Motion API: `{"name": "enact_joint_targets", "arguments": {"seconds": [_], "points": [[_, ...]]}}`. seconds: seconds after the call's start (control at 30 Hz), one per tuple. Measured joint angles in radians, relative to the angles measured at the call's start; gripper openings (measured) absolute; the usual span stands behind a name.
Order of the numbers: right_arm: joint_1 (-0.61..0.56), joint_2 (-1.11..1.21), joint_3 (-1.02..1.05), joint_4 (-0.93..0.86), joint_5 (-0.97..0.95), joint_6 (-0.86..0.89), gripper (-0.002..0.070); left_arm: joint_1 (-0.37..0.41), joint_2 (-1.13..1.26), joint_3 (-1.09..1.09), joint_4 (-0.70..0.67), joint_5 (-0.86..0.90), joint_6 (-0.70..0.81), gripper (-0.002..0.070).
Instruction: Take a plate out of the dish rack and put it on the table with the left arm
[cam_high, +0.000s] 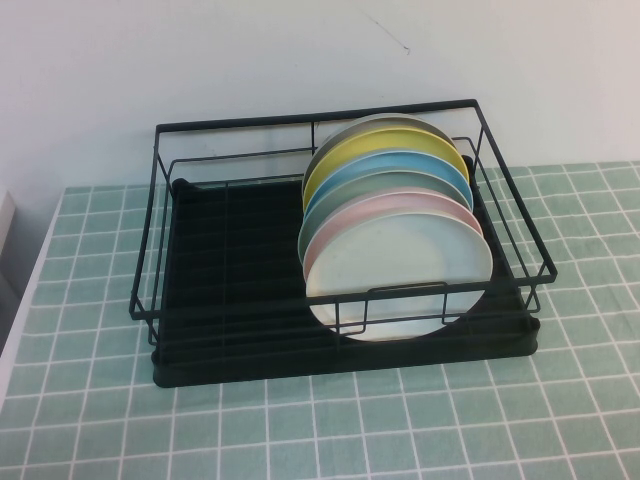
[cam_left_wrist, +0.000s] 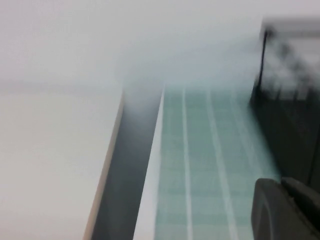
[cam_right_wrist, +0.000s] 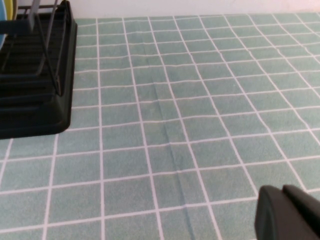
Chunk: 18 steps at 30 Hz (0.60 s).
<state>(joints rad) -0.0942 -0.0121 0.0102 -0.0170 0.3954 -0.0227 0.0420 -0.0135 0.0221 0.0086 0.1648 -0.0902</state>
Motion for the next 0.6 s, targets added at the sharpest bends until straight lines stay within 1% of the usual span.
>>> {"name": "enact_joint_targets", "arguments": {"seconds": [0.03,0.1,0.3,0.4,0.47,0.6], "points": [[0.000,0.000,0.000,0.000,0.000,0.000,-0.0002,0.000,0.000,0.000,-0.020,-0.056,-0.006,-0.0003],[0.000,0.000,0.000,0.000,0.000,0.000,-0.0002,0.000,0.000,0.000,-0.052,-0.223,-0.008,-0.0003],[0.000,0.000,0.000,0.000,0.000,0.000,-0.0002,0.000,0.000,0.000,-0.075,-0.721,-0.012,-0.0003],[0.000,0.000,0.000,0.000,0.000,0.002,-0.0002,0.000,0.000,0.000,-0.075,-0.884,-0.012,-0.0003],[0.000,0.000,0.000,0.000,0.000,0.001,-0.0002,0.000,0.000,0.000,-0.077,-0.956,-0.012,-0.0003],[0.000,0.000,0.000,0.000,0.000,0.002,-0.0002,0.000,0.000,0.000,-0.082,-1.042,-0.008,-0.0003]]}}
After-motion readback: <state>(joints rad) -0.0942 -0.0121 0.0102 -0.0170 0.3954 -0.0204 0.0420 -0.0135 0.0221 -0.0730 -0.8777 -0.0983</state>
